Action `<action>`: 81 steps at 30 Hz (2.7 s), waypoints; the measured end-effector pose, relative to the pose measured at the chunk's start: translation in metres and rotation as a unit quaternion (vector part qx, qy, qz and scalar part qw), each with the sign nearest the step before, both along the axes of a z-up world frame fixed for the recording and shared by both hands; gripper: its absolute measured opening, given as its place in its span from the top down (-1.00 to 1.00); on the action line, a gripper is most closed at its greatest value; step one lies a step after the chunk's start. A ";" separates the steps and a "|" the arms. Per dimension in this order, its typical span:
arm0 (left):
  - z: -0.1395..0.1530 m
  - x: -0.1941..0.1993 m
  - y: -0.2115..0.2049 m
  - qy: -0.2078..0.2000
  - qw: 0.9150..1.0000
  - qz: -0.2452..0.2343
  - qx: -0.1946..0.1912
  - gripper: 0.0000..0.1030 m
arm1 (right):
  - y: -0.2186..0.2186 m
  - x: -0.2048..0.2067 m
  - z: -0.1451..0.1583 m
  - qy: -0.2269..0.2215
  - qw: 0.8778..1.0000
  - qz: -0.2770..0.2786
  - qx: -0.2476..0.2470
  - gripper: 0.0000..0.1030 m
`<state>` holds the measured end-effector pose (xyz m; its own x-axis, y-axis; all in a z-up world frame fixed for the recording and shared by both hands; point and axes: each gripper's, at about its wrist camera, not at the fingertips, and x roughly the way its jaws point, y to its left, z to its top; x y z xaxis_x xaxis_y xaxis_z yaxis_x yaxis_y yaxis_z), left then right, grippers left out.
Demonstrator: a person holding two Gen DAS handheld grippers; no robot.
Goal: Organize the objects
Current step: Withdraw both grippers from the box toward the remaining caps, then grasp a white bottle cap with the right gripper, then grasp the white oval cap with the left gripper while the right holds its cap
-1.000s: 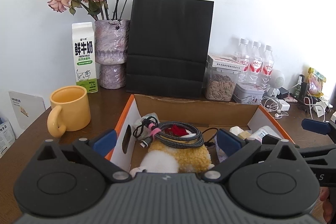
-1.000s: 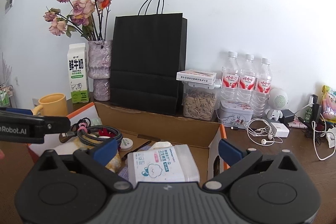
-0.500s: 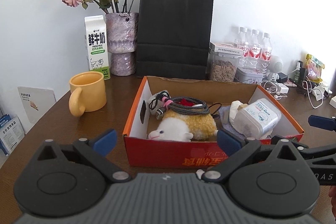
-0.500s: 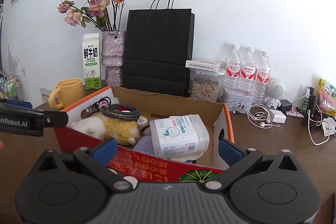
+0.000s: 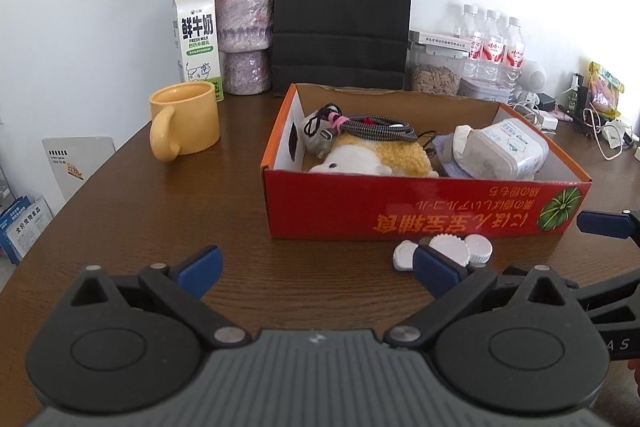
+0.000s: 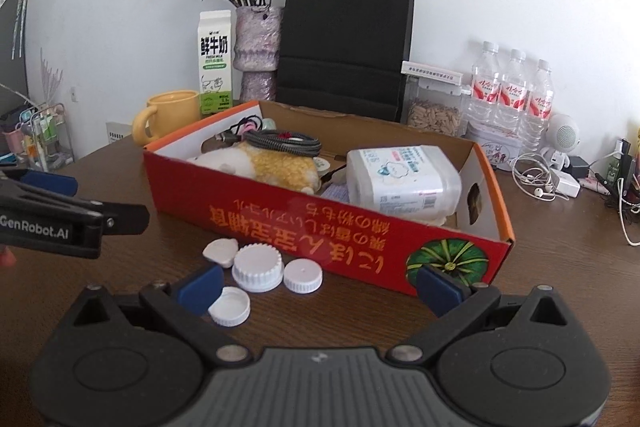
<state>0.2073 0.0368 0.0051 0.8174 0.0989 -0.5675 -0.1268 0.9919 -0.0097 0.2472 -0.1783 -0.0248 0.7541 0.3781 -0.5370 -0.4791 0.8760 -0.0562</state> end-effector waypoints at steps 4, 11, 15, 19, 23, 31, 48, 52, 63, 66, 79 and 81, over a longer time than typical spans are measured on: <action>-0.006 -0.005 0.006 0.009 1.000 0.005 -0.002 -1.00 | 0.010 -0.002 -0.008 0.014 1.000 0.011 -0.002 -0.97; -0.012 -0.008 0.014 0.016 1.000 0.011 -0.004 -1.00 | 0.027 -0.001 -0.020 0.036 0.999 0.037 -0.011 -0.55; -0.014 -0.007 0.014 0.019 1.000 0.011 -0.005 -1.00 | 0.033 -0.001 -0.023 0.043 0.998 0.046 -0.014 -0.32; -0.015 -0.006 0.013 0.020 1.000 0.008 -0.006 -1.00 | 0.035 0.000 -0.025 0.048 0.997 0.051 -0.013 0.04; -0.014 -0.005 0.012 0.020 1.000 0.007 -0.007 -1.00 | 0.036 0.000 -0.026 0.048 0.997 0.057 -0.008 0.30; -0.015 0.001 0.003 0.022 1.000 -0.001 -0.005 -1.00 | 0.034 -0.001 -0.025 0.048 0.997 0.065 0.001 0.47; -0.029 0.042 -0.025 0.045 0.999 -0.020 0.018 -1.00 | -0.012 0.013 -0.018 0.022 0.999 0.002 0.025 0.47; -0.033 0.050 -0.030 0.051 0.998 -0.022 0.026 -1.00 | -0.023 0.016 -0.019 0.019 0.999 -0.012 0.029 0.47; -0.040 0.061 -0.038 0.055 0.998 -0.018 0.031 -0.97 | -0.037 0.018 -0.022 0.018 0.999 -0.026 0.041 0.47; -0.040 0.061 -0.039 0.053 0.998 -0.021 0.026 -0.88 | -0.036 0.018 -0.023 0.017 0.999 -0.023 0.041 0.47; -0.040 0.056 -0.040 0.036 0.998 -0.052 -0.015 0.46 | -0.033 0.012 -0.024 0.003 0.999 -0.015 0.041 0.47; -0.039 0.054 -0.040 0.032 0.998 -0.055 -0.016 0.46 | -0.033 0.011 -0.024 0.001 0.999 -0.015 0.042 0.47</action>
<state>0.2612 -0.0030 -0.0344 0.7838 -0.0077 -0.6210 -0.0188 0.9992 -0.0361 0.2583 -0.2115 -0.0485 0.7645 0.3992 -0.5061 -0.4523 0.8917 0.0201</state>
